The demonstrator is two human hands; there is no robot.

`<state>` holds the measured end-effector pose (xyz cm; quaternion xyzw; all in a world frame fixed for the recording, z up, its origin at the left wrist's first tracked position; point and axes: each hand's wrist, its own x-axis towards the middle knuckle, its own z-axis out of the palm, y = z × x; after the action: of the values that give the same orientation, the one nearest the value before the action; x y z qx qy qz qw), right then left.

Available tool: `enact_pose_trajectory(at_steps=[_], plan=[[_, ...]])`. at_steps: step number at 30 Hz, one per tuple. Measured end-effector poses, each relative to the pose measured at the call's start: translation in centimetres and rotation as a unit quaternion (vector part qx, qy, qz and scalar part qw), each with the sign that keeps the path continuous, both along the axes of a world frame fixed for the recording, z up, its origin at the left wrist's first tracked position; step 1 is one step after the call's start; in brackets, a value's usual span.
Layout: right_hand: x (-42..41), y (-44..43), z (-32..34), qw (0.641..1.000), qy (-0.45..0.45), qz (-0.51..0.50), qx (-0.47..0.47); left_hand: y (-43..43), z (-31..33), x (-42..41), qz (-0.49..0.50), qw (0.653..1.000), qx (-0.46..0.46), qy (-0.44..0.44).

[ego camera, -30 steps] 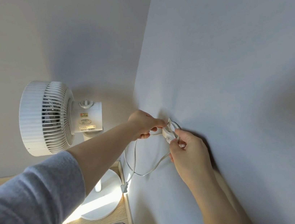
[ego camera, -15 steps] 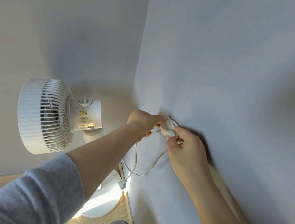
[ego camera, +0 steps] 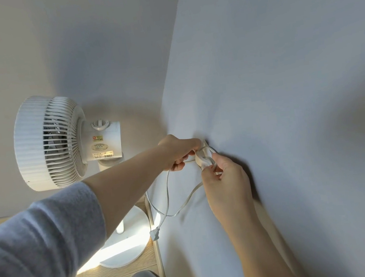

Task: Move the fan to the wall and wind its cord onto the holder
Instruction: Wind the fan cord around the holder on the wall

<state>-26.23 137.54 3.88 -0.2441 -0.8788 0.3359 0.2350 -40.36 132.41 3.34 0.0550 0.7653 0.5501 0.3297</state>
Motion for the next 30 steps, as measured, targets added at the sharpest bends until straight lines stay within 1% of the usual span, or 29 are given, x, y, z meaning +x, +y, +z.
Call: enact_pose_trajectory(at_steps=[5, 8, 15, 20, 24, 30], plan=[[-0.2, 0.0, -0.1, 1.0, 0.006, -0.003, 0.007, 0.2, 0.3, -0.4, -0.045, 0.998, -0.025, 0.019], [-0.2, 0.0, -0.2, 1.0, 0.006, -0.004, 0.016, 0.1, 0.3, -0.6, -0.049, 0.998, -0.031, 0.033], [0.3, 0.0, -0.2, 1.0, 0.011, -0.006, 0.026, 0.1, -0.3, -0.1, 0.004, 1.0, 0.011, -0.004], [2.0, -0.5, -0.1, 0.995, 0.012, -0.013, 0.096, -0.7, -0.5, 0.1, 0.03, 0.998, 0.059, -0.011], [4.0, -1.0, -0.2, 0.989, -0.011, -0.028, 0.142, -2.9, -0.6, 0.8, 0.05, 0.995, 0.08, 0.009], [6.1, -1.4, -0.3, 0.989, -0.064, -0.028, 0.133, -6.4, -0.4, 3.5, 0.036, 0.996, 0.068, 0.05]])
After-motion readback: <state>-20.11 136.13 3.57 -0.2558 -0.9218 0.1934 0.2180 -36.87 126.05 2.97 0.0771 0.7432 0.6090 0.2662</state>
